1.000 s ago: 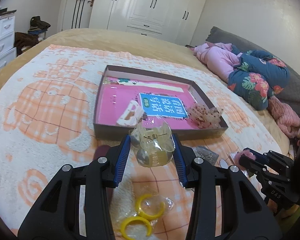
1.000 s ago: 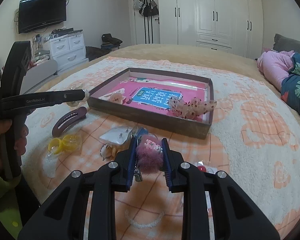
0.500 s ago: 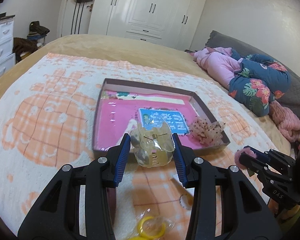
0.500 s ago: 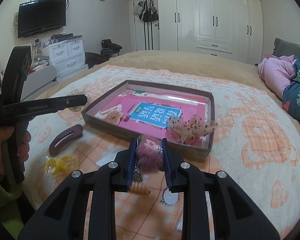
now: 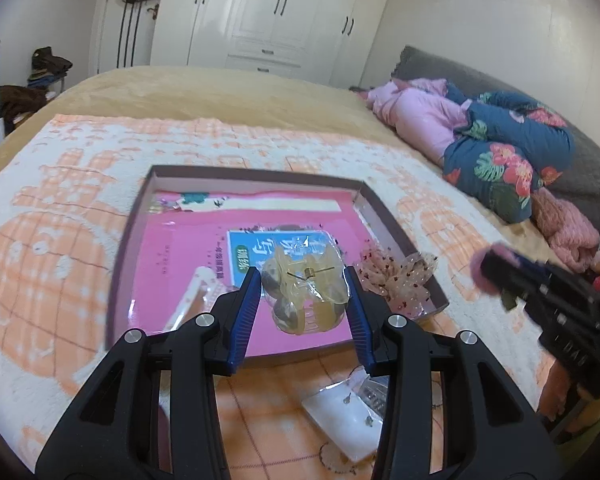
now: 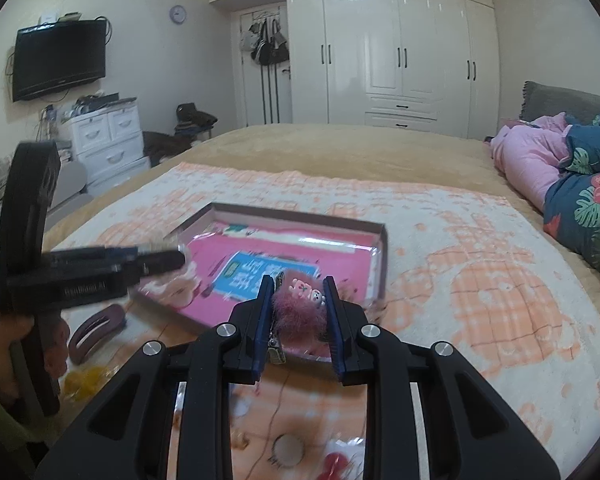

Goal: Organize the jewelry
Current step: 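Lift and carry the pearl bag into the box with left tool while right tool carries the pom-pom, then open left tool to drop the pearls while right tool releases the pom-pom into the box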

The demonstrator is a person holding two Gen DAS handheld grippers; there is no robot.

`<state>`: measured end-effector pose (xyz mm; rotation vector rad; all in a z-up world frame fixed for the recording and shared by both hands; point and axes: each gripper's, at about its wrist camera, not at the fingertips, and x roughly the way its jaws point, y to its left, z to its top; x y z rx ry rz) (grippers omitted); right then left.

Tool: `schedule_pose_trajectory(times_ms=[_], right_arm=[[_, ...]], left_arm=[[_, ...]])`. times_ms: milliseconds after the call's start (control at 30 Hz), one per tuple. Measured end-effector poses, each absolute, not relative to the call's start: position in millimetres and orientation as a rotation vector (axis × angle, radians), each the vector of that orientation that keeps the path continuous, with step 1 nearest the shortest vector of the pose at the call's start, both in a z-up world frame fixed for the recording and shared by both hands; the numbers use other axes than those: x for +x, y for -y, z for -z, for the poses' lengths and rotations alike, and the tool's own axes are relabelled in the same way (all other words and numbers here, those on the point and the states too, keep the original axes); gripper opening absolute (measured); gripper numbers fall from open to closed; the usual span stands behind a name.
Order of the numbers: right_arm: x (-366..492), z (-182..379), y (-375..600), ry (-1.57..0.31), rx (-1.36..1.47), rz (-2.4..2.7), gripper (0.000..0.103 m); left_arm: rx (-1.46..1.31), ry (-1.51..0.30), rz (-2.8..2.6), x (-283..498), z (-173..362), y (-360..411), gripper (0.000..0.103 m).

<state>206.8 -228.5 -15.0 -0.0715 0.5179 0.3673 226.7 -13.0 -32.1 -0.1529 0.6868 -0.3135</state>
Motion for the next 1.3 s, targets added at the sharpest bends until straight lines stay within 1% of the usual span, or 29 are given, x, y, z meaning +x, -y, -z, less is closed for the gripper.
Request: schedule_pose_trajectory(times_ms=[467, 967, 1300], right_arm=[[249.1, 27.2, 230.1, -0.567, -0.092, -0.325, 0.024], [291.1, 58.7, 217.8, -0.696, -0.057, -0.312, 0.024], [298.4, 64.5, 214.4, -0.717, -0.054, -0.297, 0.026]], left_arm=[[-0.135, -0.754, 0.348, 266.5, 49.3, 30.4, 0.033], [-0.154, -0.824, 0.348, 274.8, 72.1, 26.7, 0.033], [-0.152, -0.790, 0.331, 266.4, 64.1, 22.1, 0.034]])
